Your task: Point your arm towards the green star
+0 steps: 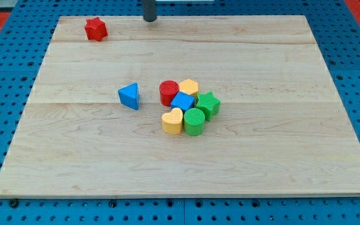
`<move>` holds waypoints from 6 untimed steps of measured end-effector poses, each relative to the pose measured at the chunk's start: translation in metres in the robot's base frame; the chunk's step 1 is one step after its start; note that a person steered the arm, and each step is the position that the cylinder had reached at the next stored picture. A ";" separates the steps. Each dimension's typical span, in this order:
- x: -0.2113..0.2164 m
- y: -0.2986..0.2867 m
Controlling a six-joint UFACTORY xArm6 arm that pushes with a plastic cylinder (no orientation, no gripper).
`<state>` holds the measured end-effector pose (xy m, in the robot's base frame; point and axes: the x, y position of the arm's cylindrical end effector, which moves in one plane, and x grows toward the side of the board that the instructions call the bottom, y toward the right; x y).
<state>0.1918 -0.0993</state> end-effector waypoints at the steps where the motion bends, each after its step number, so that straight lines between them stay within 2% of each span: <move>1: 0.036 0.084; 2: 0.132 0.152; 3: 0.208 0.184; 4: 0.257 0.167; 5: 0.246 0.070; 6: 0.212 0.018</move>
